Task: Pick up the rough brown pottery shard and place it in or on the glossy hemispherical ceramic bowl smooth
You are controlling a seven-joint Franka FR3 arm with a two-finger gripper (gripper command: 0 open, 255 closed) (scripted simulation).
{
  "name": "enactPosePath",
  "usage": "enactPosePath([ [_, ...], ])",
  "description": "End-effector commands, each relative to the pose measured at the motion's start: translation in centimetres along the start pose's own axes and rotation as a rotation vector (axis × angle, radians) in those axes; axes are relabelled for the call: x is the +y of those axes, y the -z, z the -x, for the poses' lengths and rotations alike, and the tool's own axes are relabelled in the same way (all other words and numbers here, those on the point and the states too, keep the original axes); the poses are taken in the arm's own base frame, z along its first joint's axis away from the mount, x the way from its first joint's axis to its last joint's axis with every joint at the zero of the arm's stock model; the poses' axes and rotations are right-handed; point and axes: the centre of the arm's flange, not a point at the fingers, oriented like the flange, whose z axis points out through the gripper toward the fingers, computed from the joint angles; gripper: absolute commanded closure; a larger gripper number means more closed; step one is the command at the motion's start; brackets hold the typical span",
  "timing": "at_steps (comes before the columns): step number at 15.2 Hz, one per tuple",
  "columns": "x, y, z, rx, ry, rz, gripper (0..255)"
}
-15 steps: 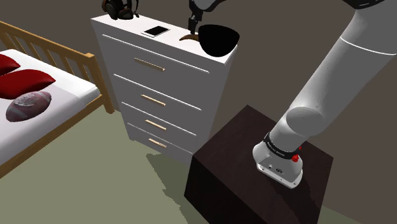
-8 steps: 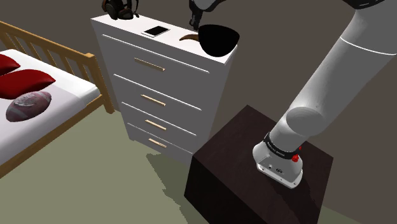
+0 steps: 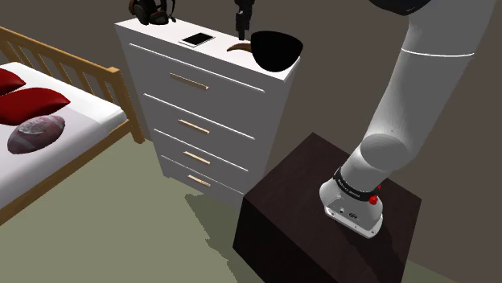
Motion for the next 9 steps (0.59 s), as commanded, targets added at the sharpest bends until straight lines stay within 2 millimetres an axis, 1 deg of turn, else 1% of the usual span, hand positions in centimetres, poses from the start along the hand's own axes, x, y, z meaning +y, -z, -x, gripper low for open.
enactPosePath([
  [1,0.2,-1.0,-1.0,-0.036,0.143,-0.21,0],
  [7,-0.5,-4.1,-0.9,-0.036,0.143,-0.21,0],
  [9,-0.6,-4.4,-0.8,-0.036,0.143,-0.21,0],
])
